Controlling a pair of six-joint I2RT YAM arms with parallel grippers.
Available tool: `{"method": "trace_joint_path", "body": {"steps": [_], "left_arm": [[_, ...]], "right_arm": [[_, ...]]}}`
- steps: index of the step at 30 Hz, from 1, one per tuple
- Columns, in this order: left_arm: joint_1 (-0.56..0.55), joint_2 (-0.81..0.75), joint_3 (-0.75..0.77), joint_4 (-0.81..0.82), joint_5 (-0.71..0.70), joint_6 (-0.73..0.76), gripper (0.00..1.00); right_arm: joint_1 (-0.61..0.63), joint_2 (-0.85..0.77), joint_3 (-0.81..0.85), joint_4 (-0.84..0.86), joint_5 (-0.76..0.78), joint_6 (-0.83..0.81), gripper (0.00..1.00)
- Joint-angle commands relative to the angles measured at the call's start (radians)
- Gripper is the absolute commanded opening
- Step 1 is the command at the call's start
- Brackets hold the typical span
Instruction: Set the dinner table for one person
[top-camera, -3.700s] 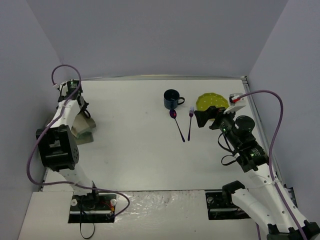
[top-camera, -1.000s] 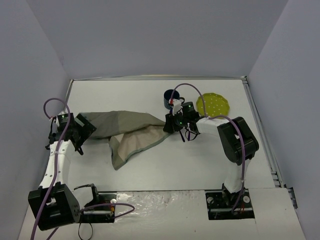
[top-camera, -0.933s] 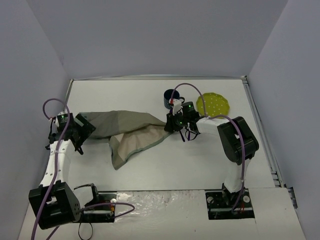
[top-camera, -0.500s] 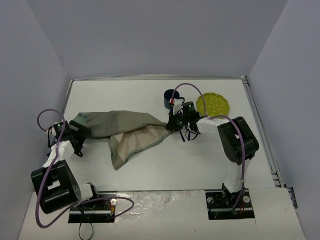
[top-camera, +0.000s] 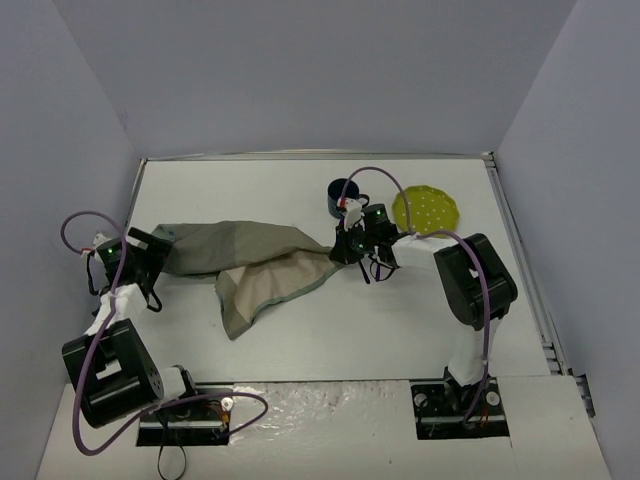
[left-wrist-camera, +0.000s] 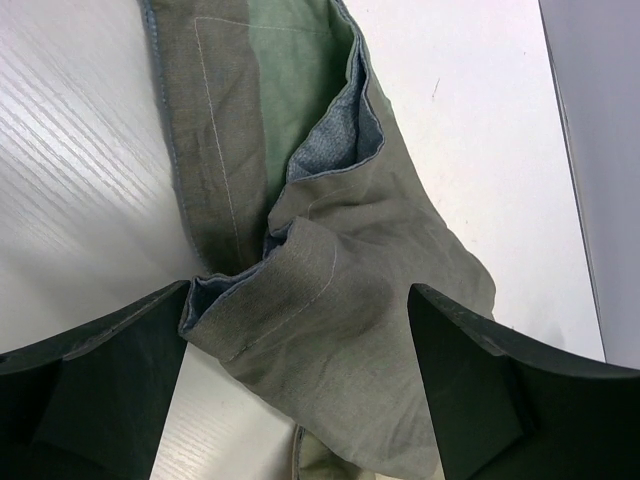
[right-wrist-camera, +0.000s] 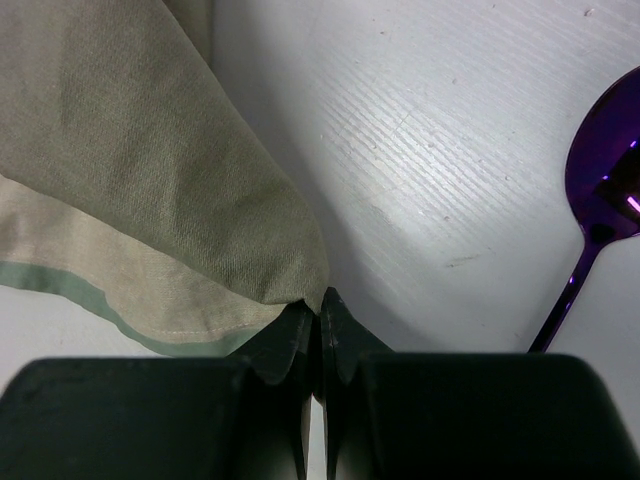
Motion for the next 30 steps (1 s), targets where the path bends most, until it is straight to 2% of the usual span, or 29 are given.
{"method": "trace_joint_path", "body": {"steps": [1, 14, 20, 23, 30], "left_arm": [[0.006, -0.003, 0.007, 0.086, 0.032, -0.009, 0.83], [0.006, 0.041, -0.026, 0.144, 0.016, -0.043, 0.82], [0.006, 0.029, -0.031, 0.177, 0.011, -0.046, 0.76], [0.006, 0.034, -0.035, 0.192, 0.019, -0.052, 0.69], [0.006, -0.002, -0.026, 0.167, 0.037, -0.063, 0.35]], "right_arm": [[0.01, -0.044, 0.005, 0.061, -0.038, 0.008, 0.0], [0.017, -0.048, 0.002, 0.058, -0.043, 0.001, 0.0], [0.019, -0.053, 0.002, 0.059, -0.046, 0.0, 0.0], [0.022, -0.054, 0.002, 0.057, -0.046, 0.0, 0.0], [0.023, -0.065, 0.001, 0.049, -0.036, -0.005, 0.0]]}}
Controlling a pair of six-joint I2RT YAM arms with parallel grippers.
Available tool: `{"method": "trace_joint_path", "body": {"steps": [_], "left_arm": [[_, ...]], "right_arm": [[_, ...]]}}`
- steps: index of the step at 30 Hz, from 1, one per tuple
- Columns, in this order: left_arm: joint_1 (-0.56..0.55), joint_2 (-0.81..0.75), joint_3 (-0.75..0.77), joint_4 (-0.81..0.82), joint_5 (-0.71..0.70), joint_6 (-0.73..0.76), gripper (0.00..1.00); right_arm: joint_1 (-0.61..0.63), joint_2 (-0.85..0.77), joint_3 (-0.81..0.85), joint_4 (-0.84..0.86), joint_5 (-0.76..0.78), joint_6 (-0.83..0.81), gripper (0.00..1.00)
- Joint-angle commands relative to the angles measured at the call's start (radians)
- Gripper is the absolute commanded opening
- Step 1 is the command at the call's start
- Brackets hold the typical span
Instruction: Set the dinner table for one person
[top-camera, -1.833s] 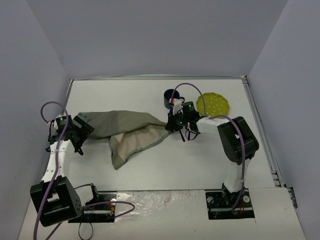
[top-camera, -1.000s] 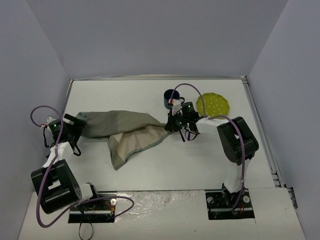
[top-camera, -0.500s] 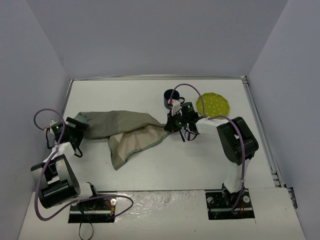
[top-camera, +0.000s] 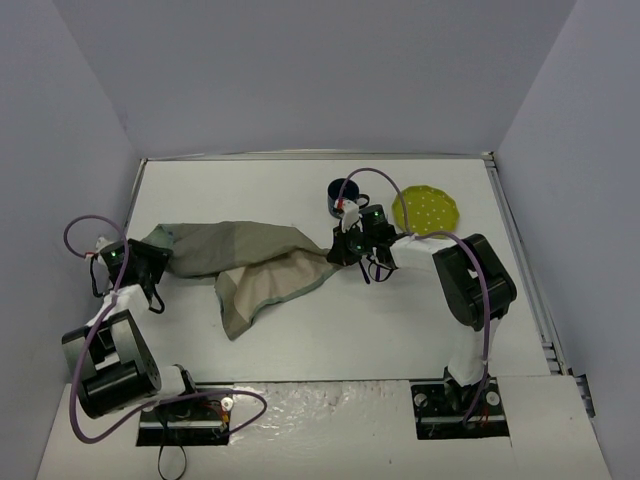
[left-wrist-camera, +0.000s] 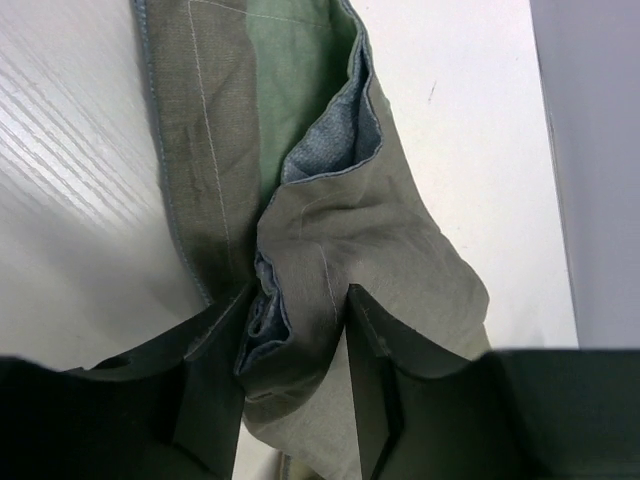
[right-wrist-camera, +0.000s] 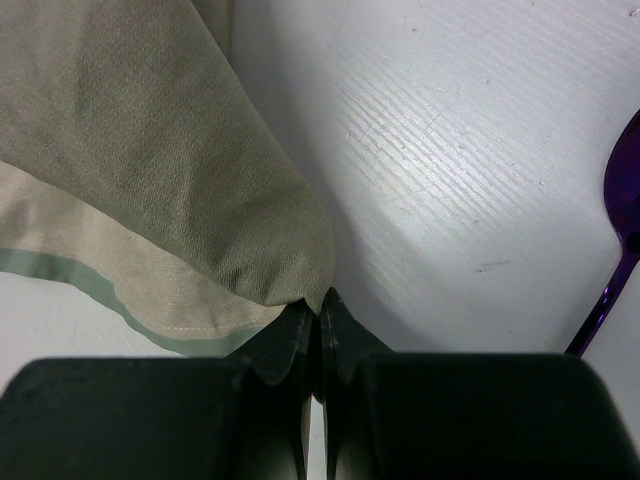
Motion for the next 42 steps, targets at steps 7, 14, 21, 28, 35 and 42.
{"method": "trace_joint_path", "body": {"steps": [7, 14, 21, 28, 35, 42], "left_arm": [[0.007, -0.165, 0.197, -0.269, -0.031, 0.047, 0.0], [0.006, -0.123, 0.596, -0.649, -0.046, 0.11, 0.0], [0.006, -0.049, 1.007, -0.842, -0.015, 0.177, 0.0], [0.006, 0.003, 1.245, -0.89, 0.017, 0.19, 0.0], [0.006, 0.169, 1.368, -0.883, 0.072, 0.163, 0.0], [0.008, 0.428, 1.63, -0.896, 0.255, 0.171, 0.0]], "right_arm": [[0.029, -0.096, 0.038, -0.028, 0.041, -0.021, 0.0], [0.074, -0.279, 0.11, -0.167, 0.273, -0.022, 0.0], [0.096, -0.435, 0.278, -0.308, 0.428, -0.021, 0.0], [0.101, -0.458, 0.442, -0.397, 0.442, -0.082, 0.0], [0.1, -0.294, 0.697, -0.458, 0.467, -0.231, 0.0], [0.089, -0.068, 1.058, -0.464, 0.5, -0.312, 0.0]]}}
